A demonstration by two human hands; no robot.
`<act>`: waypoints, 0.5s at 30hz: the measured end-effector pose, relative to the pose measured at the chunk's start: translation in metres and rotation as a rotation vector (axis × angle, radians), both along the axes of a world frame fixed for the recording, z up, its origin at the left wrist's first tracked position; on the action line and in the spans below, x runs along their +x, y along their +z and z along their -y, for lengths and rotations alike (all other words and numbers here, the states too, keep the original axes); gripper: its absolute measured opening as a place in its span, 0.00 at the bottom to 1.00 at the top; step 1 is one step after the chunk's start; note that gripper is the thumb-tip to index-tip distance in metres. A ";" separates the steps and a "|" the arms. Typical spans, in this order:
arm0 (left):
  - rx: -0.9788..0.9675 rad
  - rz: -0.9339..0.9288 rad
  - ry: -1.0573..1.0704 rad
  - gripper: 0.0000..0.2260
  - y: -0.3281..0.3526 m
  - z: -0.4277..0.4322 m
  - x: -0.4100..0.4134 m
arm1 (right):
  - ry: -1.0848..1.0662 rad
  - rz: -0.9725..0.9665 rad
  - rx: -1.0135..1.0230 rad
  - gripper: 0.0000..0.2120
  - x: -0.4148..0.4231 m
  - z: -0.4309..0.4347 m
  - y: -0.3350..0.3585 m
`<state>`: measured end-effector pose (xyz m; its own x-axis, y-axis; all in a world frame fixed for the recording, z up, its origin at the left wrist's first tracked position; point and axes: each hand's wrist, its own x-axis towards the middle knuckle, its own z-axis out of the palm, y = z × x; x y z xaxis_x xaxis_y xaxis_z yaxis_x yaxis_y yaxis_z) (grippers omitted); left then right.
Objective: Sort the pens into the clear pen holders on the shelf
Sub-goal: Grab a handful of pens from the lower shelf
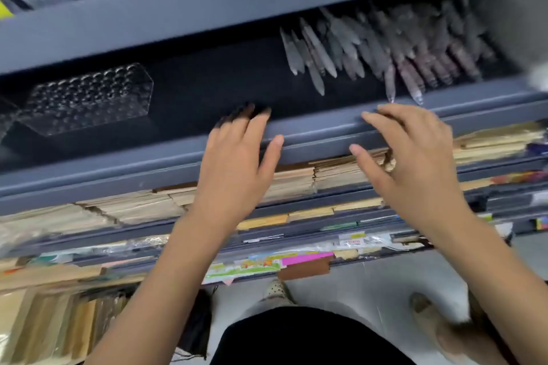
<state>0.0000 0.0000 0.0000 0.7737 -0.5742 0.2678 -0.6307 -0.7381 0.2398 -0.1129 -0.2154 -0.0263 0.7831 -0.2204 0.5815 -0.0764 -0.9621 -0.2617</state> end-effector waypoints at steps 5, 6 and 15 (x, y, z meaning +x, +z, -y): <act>0.171 0.000 0.021 0.27 0.002 0.015 0.018 | -0.064 0.009 -0.083 0.20 0.009 0.001 -0.012; 0.126 -0.081 0.025 0.26 0.007 0.022 0.025 | -0.062 0.024 -0.079 0.20 0.009 0.002 -0.013; -0.349 -0.753 0.138 0.21 0.063 0.130 0.138 | -0.055 0.012 -0.007 0.22 0.007 0.006 -0.009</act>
<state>0.1377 -0.1299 0.0634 0.8742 -0.4411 -0.2031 -0.1205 -0.6022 0.7892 -0.1058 -0.2210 -0.0357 0.7630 -0.2589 0.5922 -0.1262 -0.9583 -0.2564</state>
